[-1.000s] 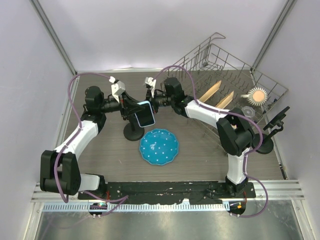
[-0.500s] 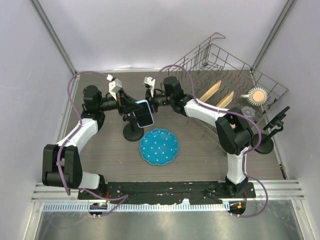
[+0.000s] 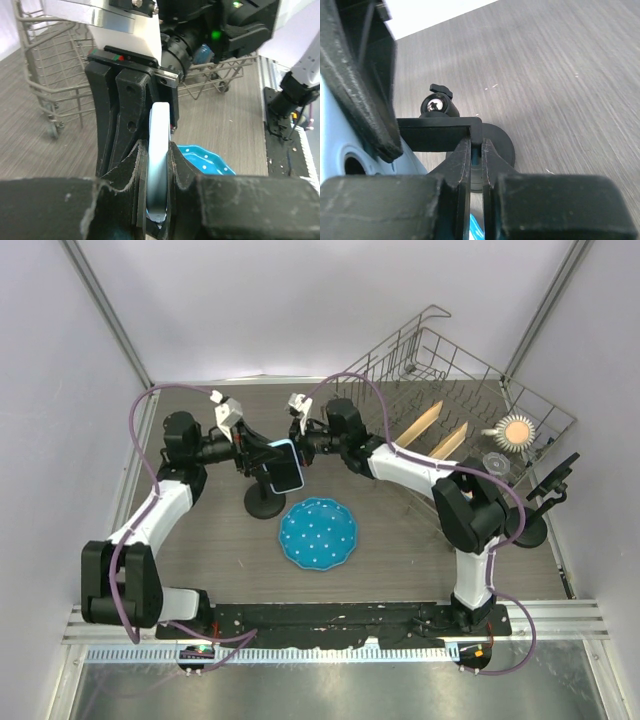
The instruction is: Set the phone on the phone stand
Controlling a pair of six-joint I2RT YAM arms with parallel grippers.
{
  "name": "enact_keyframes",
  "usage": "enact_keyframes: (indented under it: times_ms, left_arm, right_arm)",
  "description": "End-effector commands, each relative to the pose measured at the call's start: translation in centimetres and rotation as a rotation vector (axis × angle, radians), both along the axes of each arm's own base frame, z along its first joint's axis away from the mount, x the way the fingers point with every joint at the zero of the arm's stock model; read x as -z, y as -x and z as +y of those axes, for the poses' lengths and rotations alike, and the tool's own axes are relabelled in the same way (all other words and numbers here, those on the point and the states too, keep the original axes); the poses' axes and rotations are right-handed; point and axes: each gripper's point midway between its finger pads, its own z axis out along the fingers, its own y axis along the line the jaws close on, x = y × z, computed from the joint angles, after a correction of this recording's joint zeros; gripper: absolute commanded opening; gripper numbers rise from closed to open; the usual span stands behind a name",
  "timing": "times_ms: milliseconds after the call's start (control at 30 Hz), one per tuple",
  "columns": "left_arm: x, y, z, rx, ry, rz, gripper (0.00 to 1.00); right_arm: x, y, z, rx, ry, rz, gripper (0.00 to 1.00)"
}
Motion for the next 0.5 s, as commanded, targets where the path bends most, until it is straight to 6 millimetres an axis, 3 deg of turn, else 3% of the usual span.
enact_keyframes:
  times_ms: [0, 33, 67, 100, 133, 167, 200, 233, 267, 300, 333, 367, 400, 467]
  left_arm:
    - [-2.4, -5.0, 3.6, -0.399, -0.098, -0.165, 0.0]
    - [-1.8, -4.6, 3.9, -0.45, -0.147, -0.135, 0.0]
    - [-1.6, -5.0, 4.4, -0.527, -0.189, -0.139, 0.0]
    - [-1.0, -4.5, 3.4, -0.547, -0.24, -0.153, 0.0]
    - [-0.3, -5.6, 5.9, -0.739, -0.352, -0.17, 0.0]
    - [0.0, -5.8, 6.6, -0.819, -0.403, -0.176, 0.0]
    - [-0.1, -5.6, 6.3, -0.866, -0.425, -0.172, 0.0]
    - [0.3, -5.9, 9.1, -1.07, -0.433, -0.087, 0.0]
    - [0.5, -5.6, 10.0, -1.134, -0.434, -0.05, 0.0]
    - [1.2, -5.2, 10.9, -1.203, -0.439, -0.02, 0.0]
    - [1.3, -5.1, 12.1, -1.276, -0.439, -0.02, 0.0]
    - [0.5, -4.7, 12.7, -1.316, -0.406, -0.046, 0.0]
    - [2.0, -4.3, 13.0, -1.327, -0.408, -0.048, 0.0]
    - [1.1, -4.6, 11.6, -1.278, -0.294, -0.069, 0.0]
  right_arm:
    - [-1.1, -4.8, -3.2, 0.418, -0.004, -0.05, 0.01]
    - [-2.4, -6.1, -4.1, 0.537, -0.054, -0.073, 0.01]
    - [-3.3, -6.0, -4.5, 0.576, -0.074, -0.091, 0.01]
    - [-3.2, -5.1, -3.9, 0.587, -0.068, -0.102, 0.01]
    - [-3.5, -5.1, -3.9, 0.631, -0.057, -0.136, 0.01]
    - [-3.7, -5.8, -4.8, 0.737, -0.035, -0.171, 0.01]
    - [-3.8, -4.7, -3.7, 0.77, -0.024, -0.191, 0.01]
    - [-3.6, -4.7, -3.8, 0.828, -0.009, -0.185, 0.01]
    - [-3.8, -5.1, -4.4, 0.932, 0.004, -0.189, 0.0]
    - [-3.1, -4.7, -4.6, 0.968, 0.023, -0.187, 0.01]
    - [-3.2, -3.0, -3.3, 0.974, 0.007, -0.196, 0.0]
    - [-3.0, -2.8, -4.2, 1.066, 0.026, -0.212, 0.0]
    - [-2.8, -2.1, -3.7, 1.069, 0.023, -0.212, 0.01]
    - [-3.4, -0.4, -1.8, 1.04, -0.022, -0.186, 0.0]
